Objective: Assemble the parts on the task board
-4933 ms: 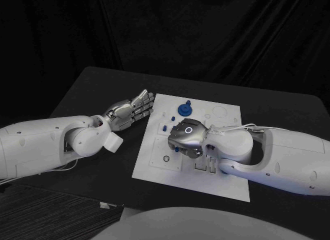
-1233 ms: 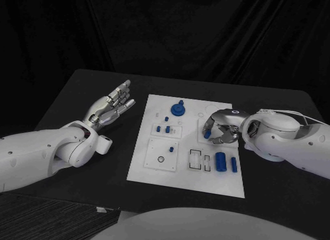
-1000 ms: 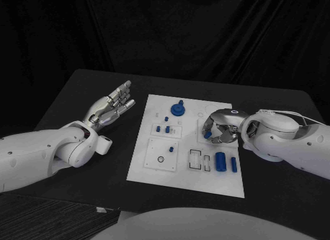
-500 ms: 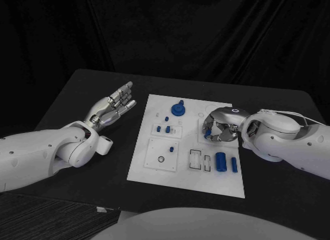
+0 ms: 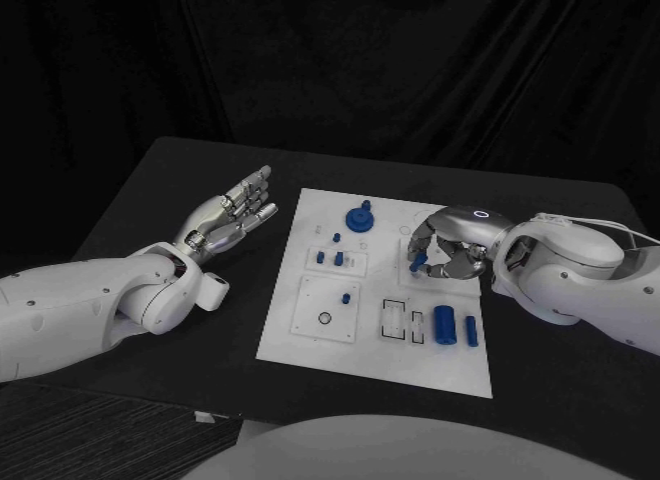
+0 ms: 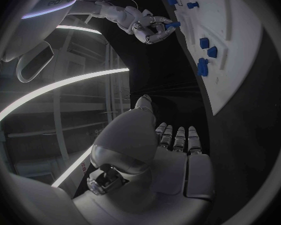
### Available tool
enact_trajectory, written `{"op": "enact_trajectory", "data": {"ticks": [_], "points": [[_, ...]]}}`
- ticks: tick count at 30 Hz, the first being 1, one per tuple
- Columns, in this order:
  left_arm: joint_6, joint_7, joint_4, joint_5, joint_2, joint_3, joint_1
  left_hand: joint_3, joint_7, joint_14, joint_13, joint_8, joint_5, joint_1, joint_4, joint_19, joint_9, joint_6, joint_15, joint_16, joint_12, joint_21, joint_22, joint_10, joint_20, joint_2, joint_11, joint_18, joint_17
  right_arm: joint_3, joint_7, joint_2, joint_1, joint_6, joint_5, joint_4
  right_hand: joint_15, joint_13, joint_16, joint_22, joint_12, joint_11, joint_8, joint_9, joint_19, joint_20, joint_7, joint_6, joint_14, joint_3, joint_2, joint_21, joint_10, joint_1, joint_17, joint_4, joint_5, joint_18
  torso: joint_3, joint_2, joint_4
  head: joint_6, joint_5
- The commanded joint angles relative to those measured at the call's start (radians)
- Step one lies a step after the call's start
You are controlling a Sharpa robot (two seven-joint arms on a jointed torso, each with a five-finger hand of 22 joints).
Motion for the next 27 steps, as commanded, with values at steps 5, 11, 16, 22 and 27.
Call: {"op": "enact_trajectory", "data": {"ticks": [5,11,16,22,27], "points": [[0.010,0.076,-0.001,-0.002,0.004,0.001,-0.004,0.058,0.006,-0.004,-0.001,0.006,0.016,0.010,0.004,0.001,0.002,-0.010,-0.015,-0.014,0.001,-0.009,-0.010,-0.005,0.006,0.002,0.008,-0.035,-0.007,0.001,-0.030,-0.005,0.058,-0.017,-0.022,0.094,-0.007,0.037,-0.028,0.152,0.024,-0.024,0.039,0.037,-0.005,-0.004,0.003,0.015,0.017,0.045,0.021,0.011,0.083,0.032,-0.013,-0.022,0.011,-0.005,0.0000,-0.002,0.0012,0.000,0.000],[0.015,0.077,-0.002,-0.002,0.009,0.001,-0.006,0.056,0.007,-0.004,-0.001,0.006,0.011,0.003,0.007,0.001,0.001,-0.011,-0.017,-0.014,0.000,-0.009,-0.010,-0.005,0.003,0.004,0.010,-0.036,-0.007,0.001,-0.041,0.046,0.061,0.003,-0.113,0.140,-0.008,0.037,-0.026,0.153,0.021,-0.024,0.036,0.037,-0.005,-0.004,0.002,0.014,0.017,0.048,0.016,0.014,0.086,0.028,-0.010,-0.025,0.010,-0.005,-0.0001,-0.001,0.0000,0.000,-0.001],[0.016,0.080,-0.001,-0.002,0.012,0.001,-0.007,0.046,0.010,-0.004,-0.001,0.007,-0.007,-0.021,0.008,0.001,0.002,-0.009,-0.018,-0.014,0.000,-0.009,-0.010,-0.005,-0.003,0.009,0.014,-0.040,-0.007,0.001,-0.037,0.113,0.032,0.035,-0.182,0.130,-0.008,0.037,-0.027,0.153,0.018,-0.024,0.033,0.037,-0.006,-0.004,0.003,0.014,0.017,0.050,0.015,0.014,0.087,0.023,-0.011,-0.024,0.006,-0.005,-0.0005,-0.003,-0.0001,0.000,0.003],[0.015,0.080,0.005,-0.002,0.009,0.001,-0.007,0.034,0.010,-0.004,-0.001,0.006,-0.031,-0.048,0.008,0.001,0.002,-0.010,-0.019,-0.014,0.000,-0.009,-0.010,-0.005,-0.009,0.019,0.016,-0.045,-0.007,0.001,-0.028,0.185,-0.004,0.065,-0.226,0.101,-0.007,0.035,-0.031,0.151,0.008,-0.023,0.026,0.035,-0.010,-0.004,0.004,0.009,0.015,0.055,0.013,0.007,0.082,0.016,-0.016,-0.025,0.003,-0.004,-0.0003,0.001,0.0003,0.000,0.011],[0.013,0.079,0.008,-0.002,0.007,0.001,-0.007,0.029,0.004,-0.004,-0.001,0.004,-0.046,-0.053,0.005,0.001,0.000,-0.023,-0.018,-0.014,0.000,-0.009,-0.010,-0.005,-0.010,0.018,0.013,-0.048,-0.007,0.001,-0.018,0.233,-0.033,0.069,-0.260,0.077,-0.005,0.035,-0.031,0.150,0.003,-0.021,0.020,0.034,-0.012,-0.003,0.005,0.006,0.014,0.059,0.012,0.006,0.080,0.013,-0.016,-0.026,0.001,-0.004,-0.0005,0.000,0.0006,0.000,0.015]]}}
